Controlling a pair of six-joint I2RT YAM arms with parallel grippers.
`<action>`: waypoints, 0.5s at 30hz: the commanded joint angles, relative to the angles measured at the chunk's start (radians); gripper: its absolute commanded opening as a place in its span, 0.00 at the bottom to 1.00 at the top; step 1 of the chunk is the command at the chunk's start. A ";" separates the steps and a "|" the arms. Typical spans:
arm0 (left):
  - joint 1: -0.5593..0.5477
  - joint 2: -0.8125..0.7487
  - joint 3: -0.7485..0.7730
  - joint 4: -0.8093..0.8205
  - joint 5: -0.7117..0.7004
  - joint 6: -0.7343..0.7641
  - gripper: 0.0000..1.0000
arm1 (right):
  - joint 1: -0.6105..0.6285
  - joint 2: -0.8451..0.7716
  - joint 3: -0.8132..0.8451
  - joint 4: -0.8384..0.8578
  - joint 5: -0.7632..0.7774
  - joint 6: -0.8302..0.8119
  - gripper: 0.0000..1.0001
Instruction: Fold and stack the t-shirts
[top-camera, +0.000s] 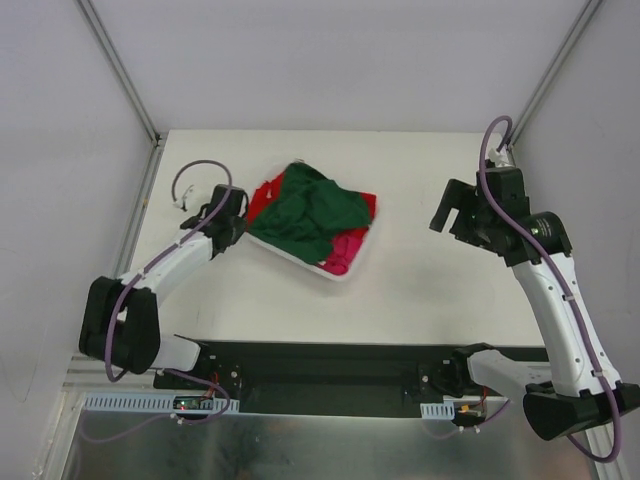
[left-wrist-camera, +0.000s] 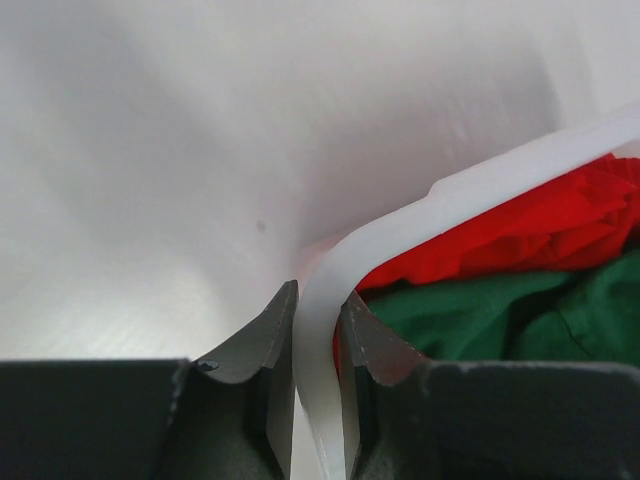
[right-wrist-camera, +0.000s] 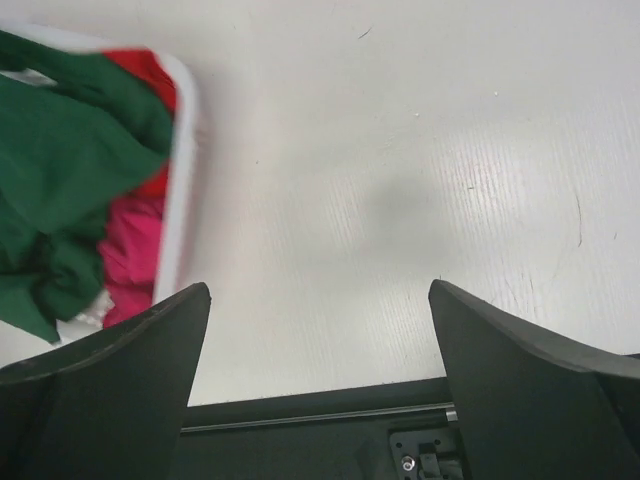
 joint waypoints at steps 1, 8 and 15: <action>0.166 -0.155 -0.095 -0.075 -0.174 -0.147 0.00 | -0.002 0.011 0.037 0.016 -0.037 -0.002 0.96; 0.418 -0.082 -0.010 -0.086 -0.151 -0.040 0.00 | -0.002 0.045 0.043 0.045 -0.062 -0.002 0.96; 0.610 0.200 0.258 0.032 0.036 0.155 0.00 | -0.002 0.048 0.046 0.051 -0.035 -0.012 0.96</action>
